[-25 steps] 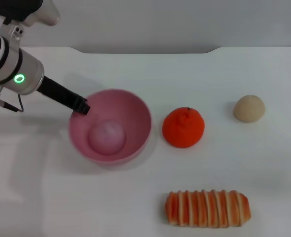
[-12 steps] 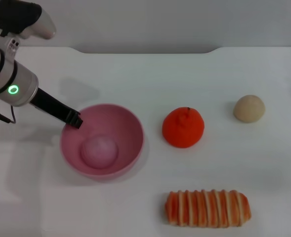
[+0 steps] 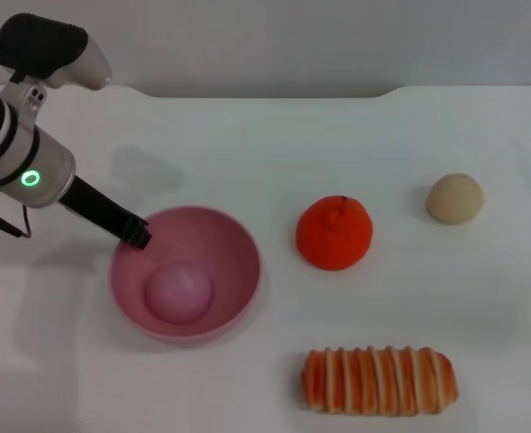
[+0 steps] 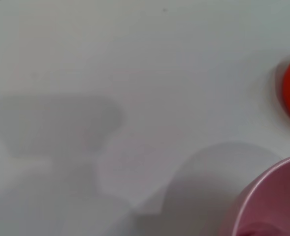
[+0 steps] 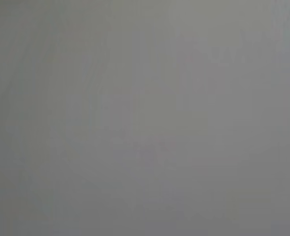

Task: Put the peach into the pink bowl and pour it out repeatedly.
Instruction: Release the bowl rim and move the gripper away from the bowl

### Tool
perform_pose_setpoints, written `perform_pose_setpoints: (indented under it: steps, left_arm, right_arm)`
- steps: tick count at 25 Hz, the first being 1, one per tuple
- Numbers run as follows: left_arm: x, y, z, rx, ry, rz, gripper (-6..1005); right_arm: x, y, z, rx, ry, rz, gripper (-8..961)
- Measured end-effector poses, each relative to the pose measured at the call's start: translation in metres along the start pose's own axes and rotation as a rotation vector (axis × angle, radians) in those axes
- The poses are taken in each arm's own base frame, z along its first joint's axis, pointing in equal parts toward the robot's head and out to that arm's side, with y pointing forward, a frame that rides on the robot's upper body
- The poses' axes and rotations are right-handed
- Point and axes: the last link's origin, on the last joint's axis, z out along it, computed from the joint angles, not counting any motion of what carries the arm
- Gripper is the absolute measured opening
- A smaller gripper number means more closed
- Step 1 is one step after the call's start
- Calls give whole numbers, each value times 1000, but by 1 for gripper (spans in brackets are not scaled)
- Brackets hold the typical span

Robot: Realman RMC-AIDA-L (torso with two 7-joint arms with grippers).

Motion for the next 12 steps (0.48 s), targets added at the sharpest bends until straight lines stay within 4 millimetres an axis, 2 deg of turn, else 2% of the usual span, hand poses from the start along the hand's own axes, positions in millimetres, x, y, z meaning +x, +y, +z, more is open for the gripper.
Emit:
perform_pose_setpoints:
  steps: [5,12]
  left_arm:
    - [-1,1,2,-1,-9,3,38]
    - [1,0,2,12,1,11,128]
  right_arm:
    - [0,1,0,-1,0,2,454]
    - [2,2,0,0,4,6,454]
